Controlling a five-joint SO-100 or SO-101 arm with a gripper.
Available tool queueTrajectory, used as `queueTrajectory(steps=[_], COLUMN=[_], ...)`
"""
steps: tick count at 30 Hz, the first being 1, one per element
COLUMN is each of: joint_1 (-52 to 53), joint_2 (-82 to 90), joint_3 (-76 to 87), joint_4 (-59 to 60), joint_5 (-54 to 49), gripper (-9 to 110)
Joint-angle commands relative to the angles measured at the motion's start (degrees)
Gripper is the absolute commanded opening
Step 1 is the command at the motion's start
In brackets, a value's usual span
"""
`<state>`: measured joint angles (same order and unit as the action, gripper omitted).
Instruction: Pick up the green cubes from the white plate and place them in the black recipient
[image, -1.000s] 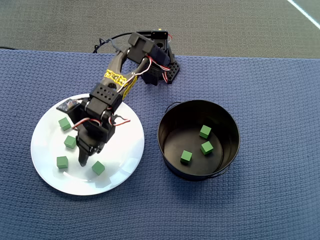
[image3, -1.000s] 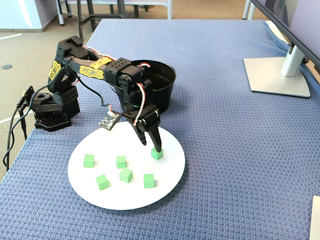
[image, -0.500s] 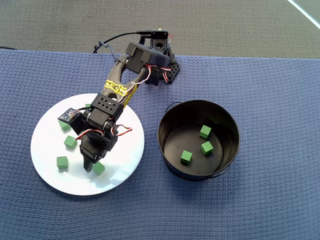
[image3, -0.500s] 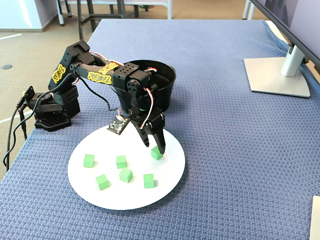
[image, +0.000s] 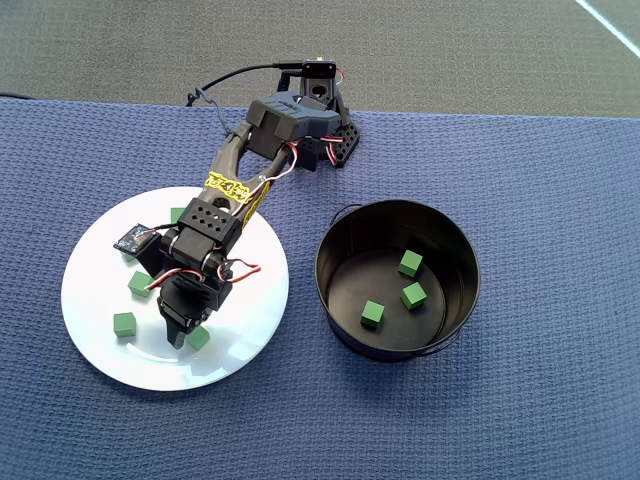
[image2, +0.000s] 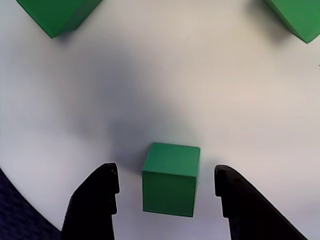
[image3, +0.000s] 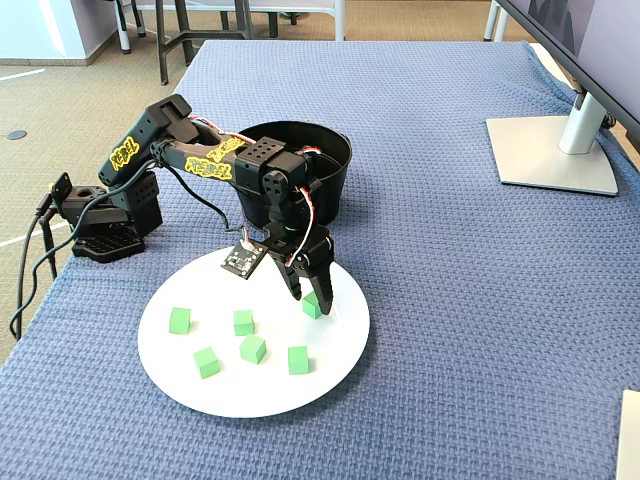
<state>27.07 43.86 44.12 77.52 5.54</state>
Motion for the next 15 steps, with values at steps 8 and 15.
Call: queueTrajectory(steps=[8, 15], joint_1=[1.1, 2.1], joint_2=[-1.2, 3.5], joint_3=[-5.6, -5.1], joint_4=[0.4, 3.0], joint_5=[-0.6, 1.2], gripper=[4, 0])
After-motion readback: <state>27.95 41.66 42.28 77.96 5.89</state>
